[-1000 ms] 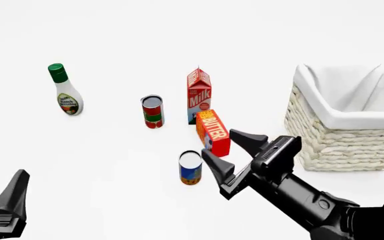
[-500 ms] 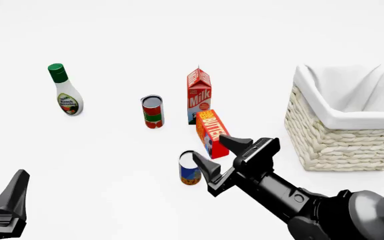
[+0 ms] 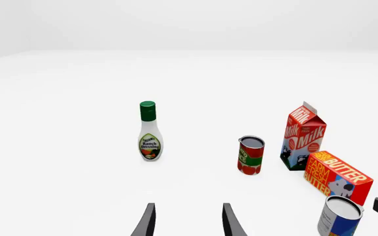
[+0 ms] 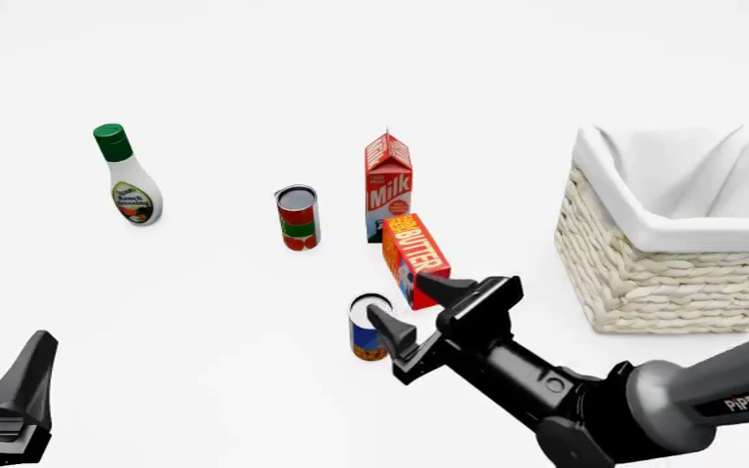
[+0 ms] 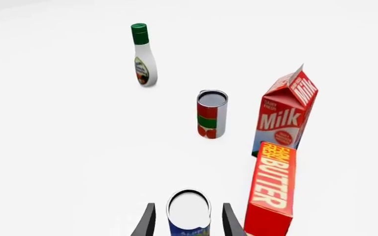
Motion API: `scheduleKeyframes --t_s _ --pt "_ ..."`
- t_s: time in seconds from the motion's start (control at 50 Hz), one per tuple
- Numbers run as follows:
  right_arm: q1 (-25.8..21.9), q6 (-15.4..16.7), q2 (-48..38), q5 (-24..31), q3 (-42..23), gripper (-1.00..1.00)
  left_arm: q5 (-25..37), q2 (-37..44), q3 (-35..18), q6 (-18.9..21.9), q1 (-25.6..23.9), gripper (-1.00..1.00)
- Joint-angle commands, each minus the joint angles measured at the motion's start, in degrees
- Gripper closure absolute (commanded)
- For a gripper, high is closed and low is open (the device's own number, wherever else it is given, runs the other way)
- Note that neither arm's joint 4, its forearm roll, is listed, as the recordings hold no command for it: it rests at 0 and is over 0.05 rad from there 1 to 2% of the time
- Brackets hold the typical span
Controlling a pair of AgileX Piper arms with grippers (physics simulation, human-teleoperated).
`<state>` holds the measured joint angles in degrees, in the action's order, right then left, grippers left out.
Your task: Pick the alphabet soup and place it in the basket.
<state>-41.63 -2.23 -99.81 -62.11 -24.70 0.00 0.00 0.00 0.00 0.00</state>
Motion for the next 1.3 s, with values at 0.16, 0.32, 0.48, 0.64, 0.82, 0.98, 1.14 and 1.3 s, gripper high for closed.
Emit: scheduleKeyframes --t_s 0.16,0.32,0.48,0.64,0.82,0.98,1.14,1.3 --pt "0.0 -0.4 -5.3 -1.0 -2.6 -1.00 0.0 0.0 0.0 0.0 0.0 -1.00" --pt "0.0 -0.5 -7.1 -1.2 -3.6 -1.00 0.0 0.0 0.0 0.0 0.0 -1.00" --pt "0.0 -0.7 -8.5 -1.4 -4.2 -1.00 0.0 0.0 0.0 0.0 0.0 -1.00" --pt "0.1 -0.8 -10.0 -1.7 -4.9 -1.00 0.0 0.0 0.0 0.0 0.0 -1.00" --pt "0.1 -0.9 -11.9 -2.0 -5.8 -1.00 0.0 0.0 0.0 0.0 0.0 -1.00" --pt "0.0 -1.0 -13.2 -2.0 -6.5 -1.00 0.0 0.0 0.0 0.0 0.0 -1.00" --pt "0.0 -1.1 -14.4 -2.0 -7.3 -1.00 0.0 0.0 0.0 0.0 0.0 -1.00" --pt "-0.2 -1.3 -15.5 -1.9 -8.1 -1.00 0.0 0.0 0.0 0.0 0.0 -1.00"
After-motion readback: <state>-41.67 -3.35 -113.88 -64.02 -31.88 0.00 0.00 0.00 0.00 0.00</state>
